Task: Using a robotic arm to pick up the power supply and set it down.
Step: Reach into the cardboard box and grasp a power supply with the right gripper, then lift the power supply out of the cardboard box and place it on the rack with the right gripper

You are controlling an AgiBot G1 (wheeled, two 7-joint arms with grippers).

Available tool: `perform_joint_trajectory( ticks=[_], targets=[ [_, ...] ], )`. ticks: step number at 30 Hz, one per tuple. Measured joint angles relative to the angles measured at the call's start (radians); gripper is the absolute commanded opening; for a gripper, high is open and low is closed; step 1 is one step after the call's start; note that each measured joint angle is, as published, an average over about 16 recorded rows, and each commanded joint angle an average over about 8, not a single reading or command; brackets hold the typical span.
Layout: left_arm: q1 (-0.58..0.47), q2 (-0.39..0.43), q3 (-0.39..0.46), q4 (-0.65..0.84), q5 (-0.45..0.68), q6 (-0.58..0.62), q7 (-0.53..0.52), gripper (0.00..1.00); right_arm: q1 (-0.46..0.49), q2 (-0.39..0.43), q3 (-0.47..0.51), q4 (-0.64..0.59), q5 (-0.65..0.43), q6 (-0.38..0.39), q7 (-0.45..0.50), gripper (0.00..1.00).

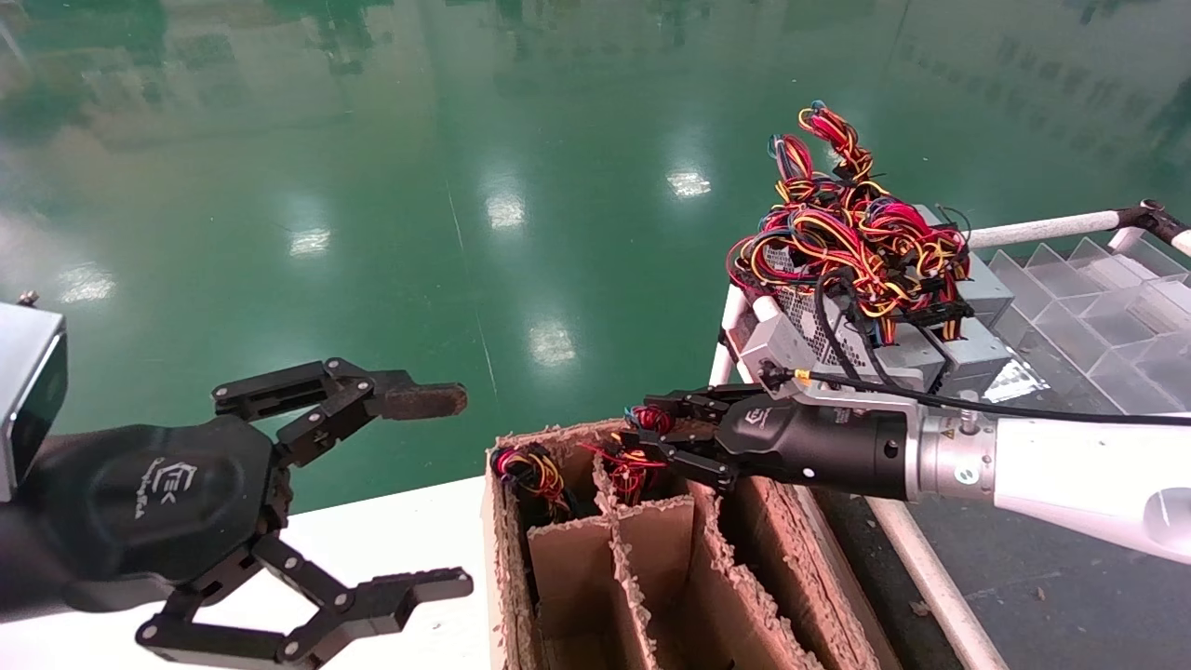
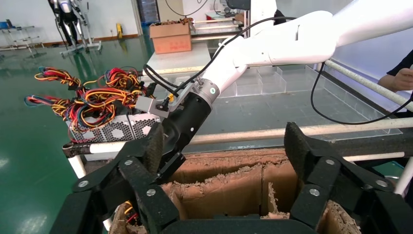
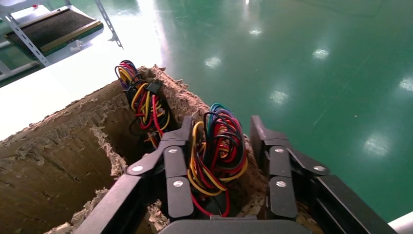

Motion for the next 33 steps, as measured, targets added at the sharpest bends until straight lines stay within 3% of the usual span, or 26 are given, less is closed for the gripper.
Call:
perform_joint_trajectory(
  ticks=[20, 33],
  targets=[
    [0.000, 0.000, 0.001, 0.000, 0.000, 0.000, 0.000, 1.00, 0.023, 0.012, 0.028, -0.074, 0.050, -0.096, -0.053, 0.00],
    [0.000, 0.000, 0.001, 0.000, -0.001, 0.000, 0.000, 1.00, 0.067, 0.106, 0.100, 0.011, 0.158, -0.187, -0.036, 0.00]
  ],
)
